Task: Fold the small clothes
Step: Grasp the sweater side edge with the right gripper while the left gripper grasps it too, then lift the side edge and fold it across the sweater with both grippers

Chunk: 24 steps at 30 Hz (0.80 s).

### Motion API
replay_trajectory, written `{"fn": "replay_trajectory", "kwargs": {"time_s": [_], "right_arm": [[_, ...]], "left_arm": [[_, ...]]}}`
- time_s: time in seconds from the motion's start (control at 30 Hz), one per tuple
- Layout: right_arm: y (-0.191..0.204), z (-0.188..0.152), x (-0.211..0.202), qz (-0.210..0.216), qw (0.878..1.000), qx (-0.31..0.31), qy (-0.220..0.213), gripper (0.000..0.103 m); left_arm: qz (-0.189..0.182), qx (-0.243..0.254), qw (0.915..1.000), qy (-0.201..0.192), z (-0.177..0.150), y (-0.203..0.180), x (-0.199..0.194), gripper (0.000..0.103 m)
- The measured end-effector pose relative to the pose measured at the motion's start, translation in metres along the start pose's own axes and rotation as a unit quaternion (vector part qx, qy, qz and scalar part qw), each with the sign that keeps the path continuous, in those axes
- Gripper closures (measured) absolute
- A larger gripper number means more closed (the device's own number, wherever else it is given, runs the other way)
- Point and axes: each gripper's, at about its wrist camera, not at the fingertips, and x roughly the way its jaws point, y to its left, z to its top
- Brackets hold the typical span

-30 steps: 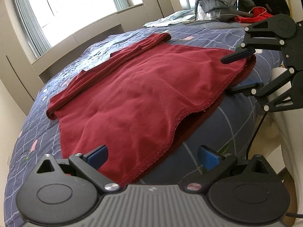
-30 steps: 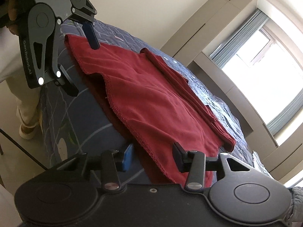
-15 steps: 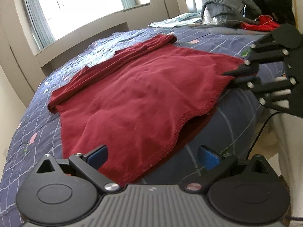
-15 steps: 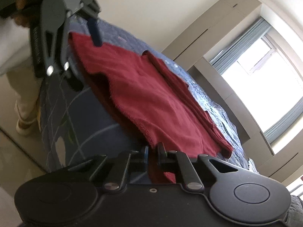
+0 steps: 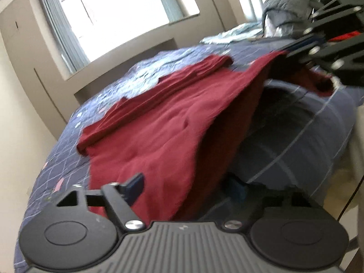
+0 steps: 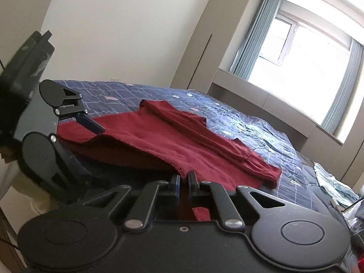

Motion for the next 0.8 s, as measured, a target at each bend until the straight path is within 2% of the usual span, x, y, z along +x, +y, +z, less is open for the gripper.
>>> {"fn": "replay_trajectory", "kwargs": {"time_s": [0.07,0.13,0.23,0.3,0.37,0.57,0.8], "right_arm": [[0.001,-0.002,-0.002,-0.002,1.000,-0.003,0.000,0.097],[0.002,-0.004,-0.002,-0.002,1.000,-0.003,0.002,0.098],[0.006,-0.008,-0.001,-0.002,1.000,-0.010,0.008,0.098],[0.011,-0.012,0.002,-0.001,1.000,-0.023,0.017,0.098],[0.015,-0.015,0.007,0.001,0.999,-0.039,0.033,0.098],[0.027,-0.011,0.009,-0.006,0.995,-0.087,0.051,0.098],[0.023,-0.004,-0.015,0.006,0.992,-0.104,0.072,0.099]], "left_arm": [[0.011,0.008,0.9997,0.018,-0.006,0.009,0.003,0.050],[0.029,0.020,0.9986,0.038,-0.015,0.017,0.005,0.060],[0.049,0.048,0.9967,0.044,-0.027,0.025,0.004,0.063],[0.065,0.073,0.9942,0.045,-0.032,0.026,0.001,0.075],[0.066,0.084,0.9930,0.049,-0.032,0.026,0.000,0.093],[0.058,0.129,0.9897,0.026,-0.026,0.027,-0.010,0.098],[0.037,0.178,0.9832,-0.008,-0.026,0.027,-0.051,0.099]]}}
